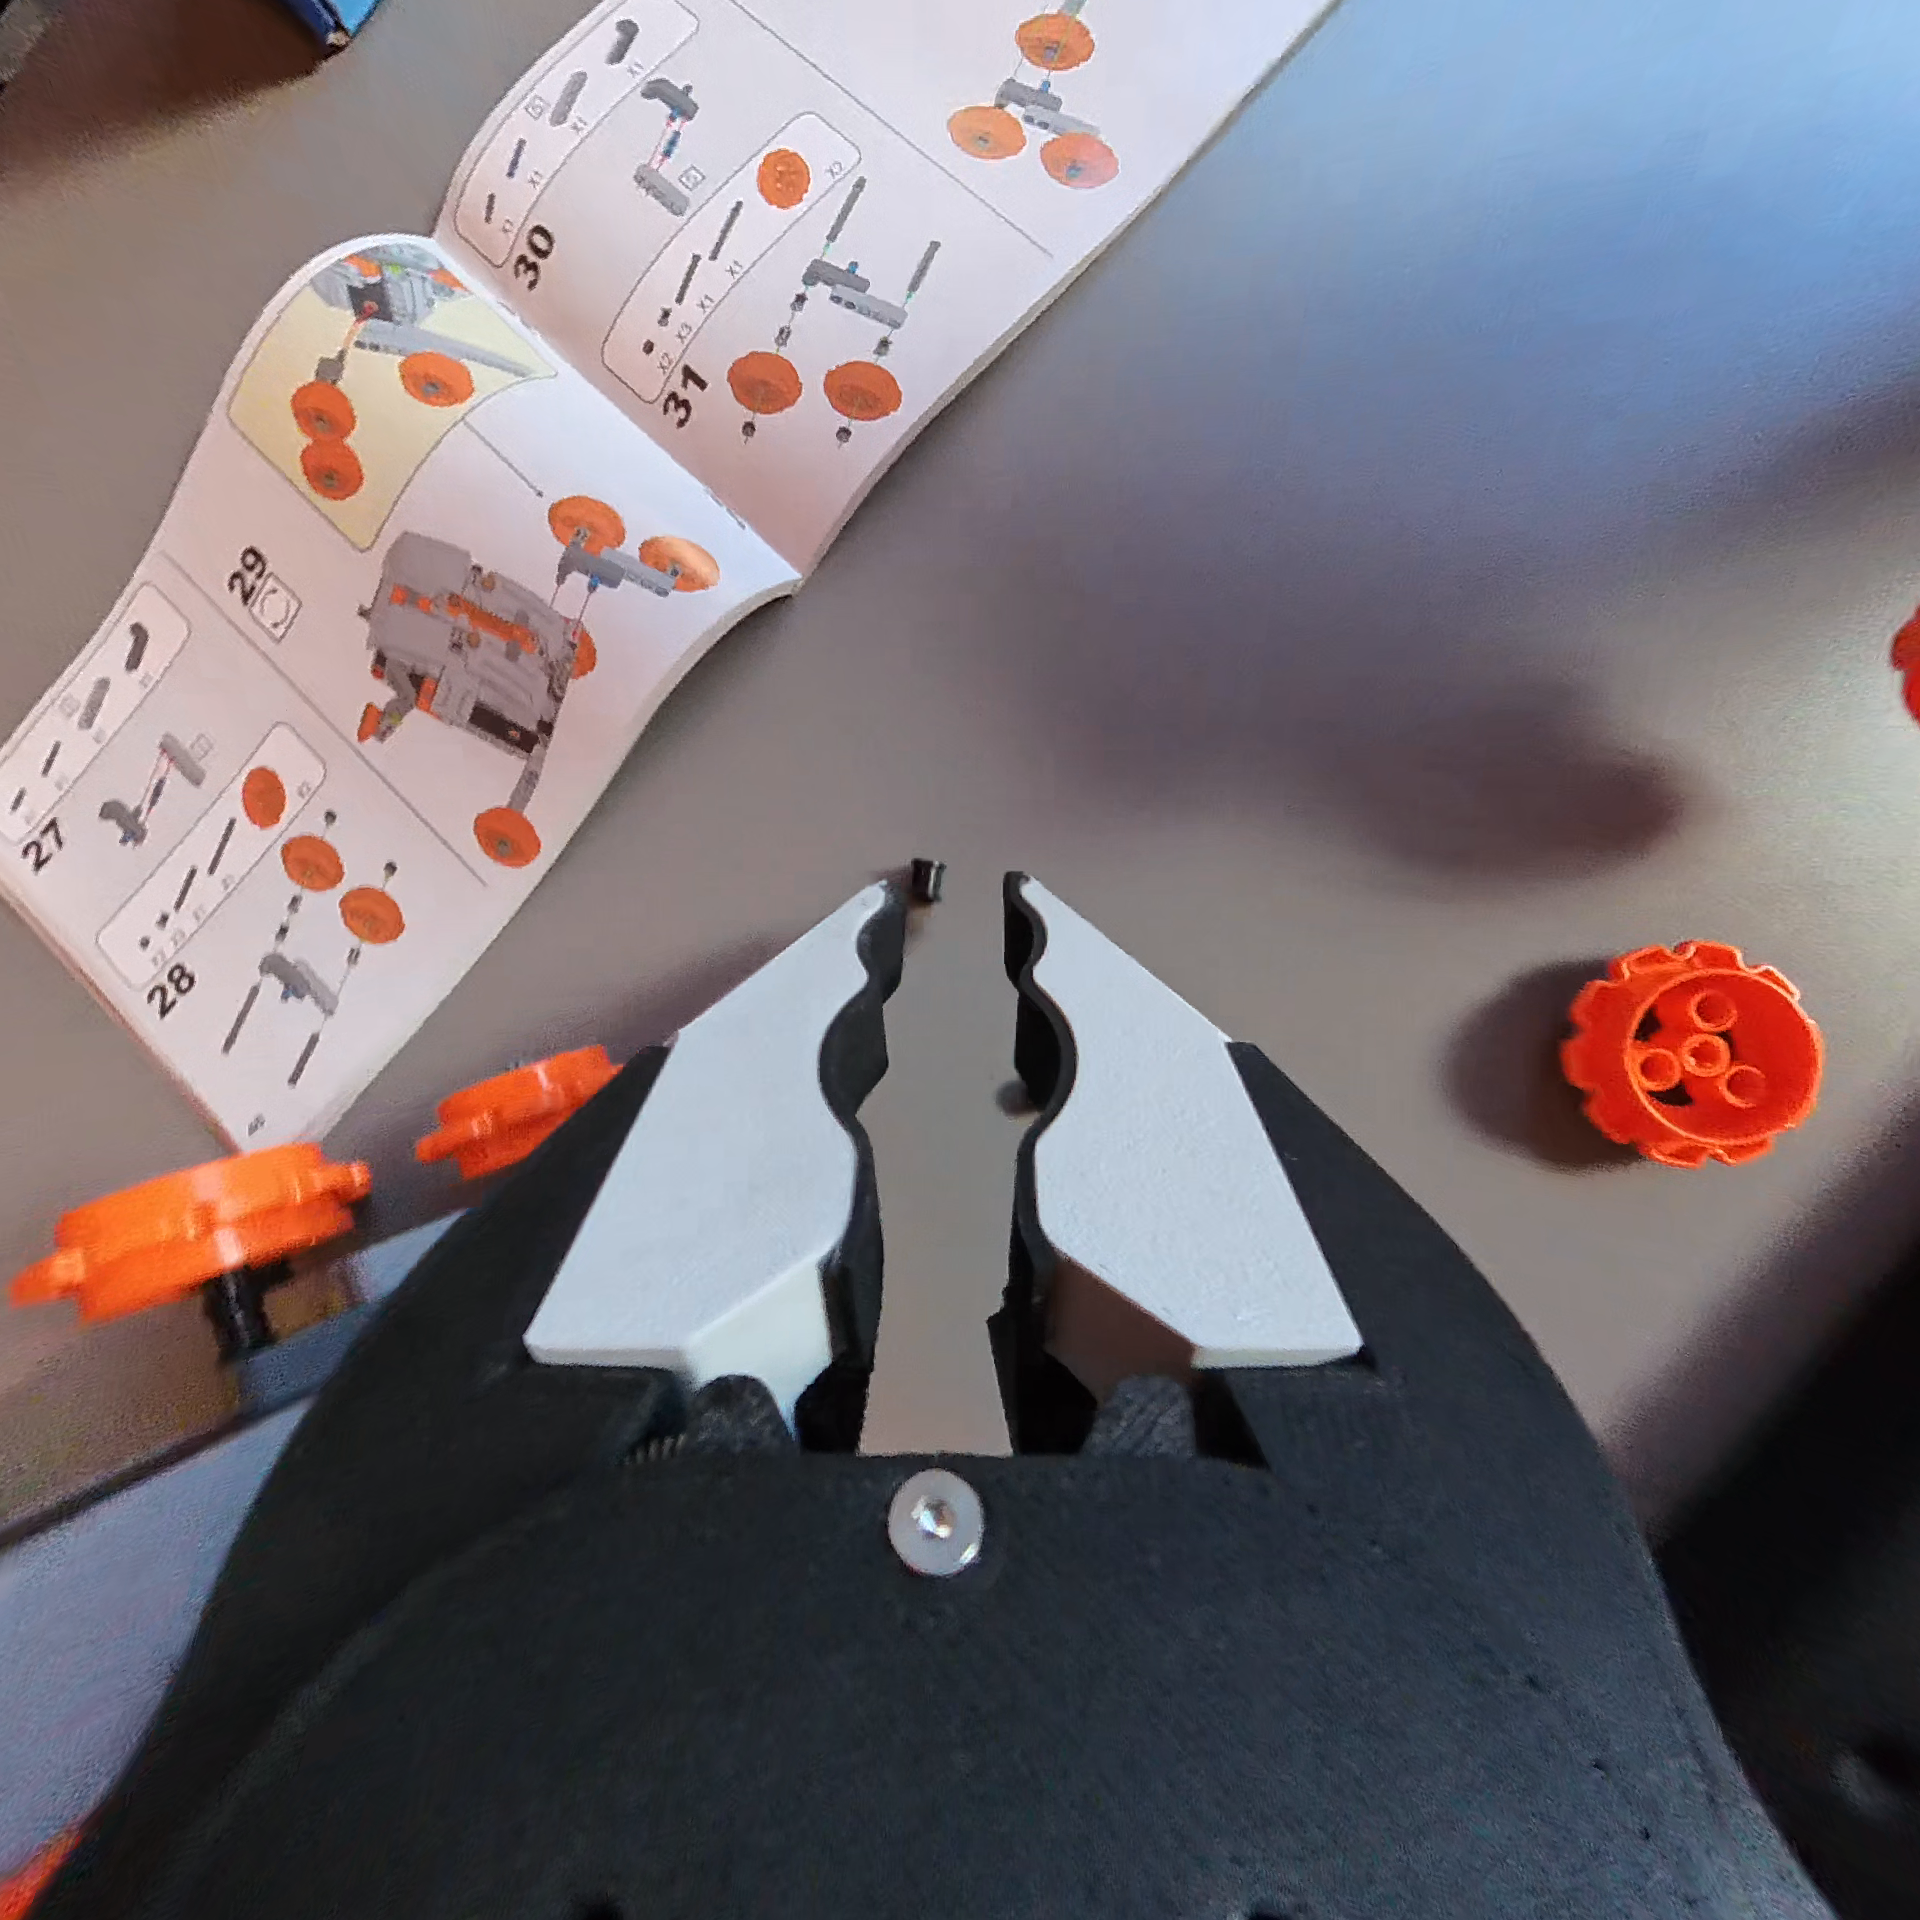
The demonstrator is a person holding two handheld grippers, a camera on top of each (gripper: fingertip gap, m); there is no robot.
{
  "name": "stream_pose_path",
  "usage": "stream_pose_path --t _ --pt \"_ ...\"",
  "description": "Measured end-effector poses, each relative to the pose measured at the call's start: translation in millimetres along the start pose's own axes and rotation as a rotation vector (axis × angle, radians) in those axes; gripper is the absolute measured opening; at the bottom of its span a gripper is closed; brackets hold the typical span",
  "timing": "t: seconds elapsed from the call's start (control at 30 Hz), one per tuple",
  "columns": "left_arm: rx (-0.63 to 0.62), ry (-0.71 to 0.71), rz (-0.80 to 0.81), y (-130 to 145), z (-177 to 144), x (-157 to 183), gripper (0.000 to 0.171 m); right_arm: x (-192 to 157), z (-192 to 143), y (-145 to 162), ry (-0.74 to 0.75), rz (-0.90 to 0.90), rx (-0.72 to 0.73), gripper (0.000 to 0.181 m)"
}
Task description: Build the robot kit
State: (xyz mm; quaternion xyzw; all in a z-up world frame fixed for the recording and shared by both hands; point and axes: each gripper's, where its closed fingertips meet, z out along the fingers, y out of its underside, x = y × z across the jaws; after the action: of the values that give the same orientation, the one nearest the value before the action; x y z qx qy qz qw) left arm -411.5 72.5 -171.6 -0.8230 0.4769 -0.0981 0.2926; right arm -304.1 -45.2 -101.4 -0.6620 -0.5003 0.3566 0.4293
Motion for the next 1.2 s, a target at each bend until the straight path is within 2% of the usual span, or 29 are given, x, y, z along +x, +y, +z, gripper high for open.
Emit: stream_pose_path --t 0.27,0.43,0.5,0.63,0.7,0.87,0.97,1.2 --pt "-0.016 0.007 0.074 7.7 10.4 -6.5 0.019 -2.2 -1.3 -3.9 -0.026 0.015 0.024 0.007" --pt "0.036 0.057 0.094 3.5 13.5 -3.7 0.013 -3.0 1.2 -0.2 -0.032 0.023 0.009 0.007" --pt "0.059 0.084 0.100 2.2 14.7 0.0 0.004 -3.1 2.3 1.6 -0.033 0.027 0.002 0.007" --pt "0.066 0.071 0.121 3.5 12.6 0.6 0.004 -1.2 4.8 5.3 -0.025 0.047 -0.005 0.006" --pt "0.103 0.112 0.139 -0.7 6.5 14.6 0.004 -0.4 7.0 8.1 -0.023 0.058 -0.012 0.006" --pt "0.275 0.417 0.150 -26.5 -28.4 90.1 0.004 2.0 13.1 14.3 -0.019 0.070 -0.035 0.007" --pt "0.362 0.581 0.149 -37.3 -49.0 121.2 0.004 1.2 14.4 14.0 -0.025 0.070 -0.031 0.007" --pt "0.398 0.614 0.181 -41.6 -50.9 136.0 0.004 -1.0 16.4 12.2 -0.035 0.063 -0.014 0.007"
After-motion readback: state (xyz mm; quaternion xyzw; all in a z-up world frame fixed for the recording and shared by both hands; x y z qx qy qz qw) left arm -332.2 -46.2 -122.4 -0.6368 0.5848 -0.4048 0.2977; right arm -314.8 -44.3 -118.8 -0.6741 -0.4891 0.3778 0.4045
